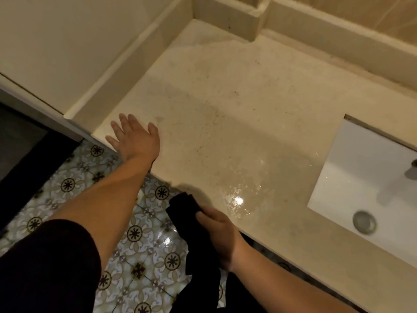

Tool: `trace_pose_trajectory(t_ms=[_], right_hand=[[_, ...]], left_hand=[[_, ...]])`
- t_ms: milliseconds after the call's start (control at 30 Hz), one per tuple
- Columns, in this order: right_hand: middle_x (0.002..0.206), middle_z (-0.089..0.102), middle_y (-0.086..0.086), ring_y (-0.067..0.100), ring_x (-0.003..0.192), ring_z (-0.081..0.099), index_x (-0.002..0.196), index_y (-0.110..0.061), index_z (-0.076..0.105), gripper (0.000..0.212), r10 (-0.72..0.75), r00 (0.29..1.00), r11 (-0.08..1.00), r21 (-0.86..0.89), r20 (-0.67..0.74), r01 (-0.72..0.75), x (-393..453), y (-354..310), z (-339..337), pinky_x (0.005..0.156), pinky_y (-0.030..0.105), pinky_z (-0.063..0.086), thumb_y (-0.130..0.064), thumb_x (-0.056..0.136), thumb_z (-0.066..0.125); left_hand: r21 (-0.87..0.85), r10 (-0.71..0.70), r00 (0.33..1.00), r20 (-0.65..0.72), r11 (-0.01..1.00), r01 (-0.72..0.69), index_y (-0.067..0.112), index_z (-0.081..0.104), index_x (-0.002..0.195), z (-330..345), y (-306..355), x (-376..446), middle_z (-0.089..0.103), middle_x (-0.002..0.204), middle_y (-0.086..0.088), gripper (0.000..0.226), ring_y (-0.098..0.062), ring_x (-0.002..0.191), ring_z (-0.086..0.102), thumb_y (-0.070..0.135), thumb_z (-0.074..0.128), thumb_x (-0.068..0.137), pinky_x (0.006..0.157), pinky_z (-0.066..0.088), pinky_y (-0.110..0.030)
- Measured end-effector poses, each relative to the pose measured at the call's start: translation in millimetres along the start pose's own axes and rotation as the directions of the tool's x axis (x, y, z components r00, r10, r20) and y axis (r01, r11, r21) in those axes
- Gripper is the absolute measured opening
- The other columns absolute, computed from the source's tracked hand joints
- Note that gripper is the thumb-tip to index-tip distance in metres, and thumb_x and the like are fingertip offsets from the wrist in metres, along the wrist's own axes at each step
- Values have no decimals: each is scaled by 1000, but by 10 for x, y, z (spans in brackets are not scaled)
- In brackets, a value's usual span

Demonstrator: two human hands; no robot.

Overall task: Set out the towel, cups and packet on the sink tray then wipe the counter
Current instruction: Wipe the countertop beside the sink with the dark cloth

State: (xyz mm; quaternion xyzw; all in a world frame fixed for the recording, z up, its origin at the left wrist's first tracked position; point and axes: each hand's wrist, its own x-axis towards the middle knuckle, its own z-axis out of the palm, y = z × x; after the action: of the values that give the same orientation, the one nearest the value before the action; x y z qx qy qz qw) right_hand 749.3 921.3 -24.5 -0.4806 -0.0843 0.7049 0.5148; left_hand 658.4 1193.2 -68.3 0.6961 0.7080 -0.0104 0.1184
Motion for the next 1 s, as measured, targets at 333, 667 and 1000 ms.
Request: trace_pose_trajectory(t_ms=[333, 667, 1000], right_hand=[[111, 66, 10, 24, 90, 64, 131, -14, 56, 36, -351, 887, 872, 241, -300, 427, -124, -1925, -1218, 80, 40, 49, -25, 98, 47], [142, 53, 6, 25, 128, 48, 140, -17, 50, 40, -826, 528, 220, -975, -196, -16, 739, -3140, -2717, 103, 25, 32, -18, 102, 42], [142, 47, 26, 44, 121, 47, 128, 4, 51, 36, -650, 741, -326, -943, 171, -69, 1054, -3013, -2866, 96, 52, 42, -2, 93, 51]], left_hand=[[37, -2, 999, -51, 999, 4, 8, 17, 153, 20, 8, -6, 11, 163, -11, 76, -33, 148, 5, 54, 19, 93, 116, 4, -60], [93, 46, 999, -26, 995, -44, 3, 18, 150, 105, 120, 3, 12, 161, -17, 76, -36, 147, 6, 53, 16, 94, 115, 8, -61], [85, 229, 971, -72, 971, -223, 2, 27, 147, 65, 279, -123, 21, 158, -21, 69, -37, 146, 14, 47, 20, 97, 114, 14, -58]])
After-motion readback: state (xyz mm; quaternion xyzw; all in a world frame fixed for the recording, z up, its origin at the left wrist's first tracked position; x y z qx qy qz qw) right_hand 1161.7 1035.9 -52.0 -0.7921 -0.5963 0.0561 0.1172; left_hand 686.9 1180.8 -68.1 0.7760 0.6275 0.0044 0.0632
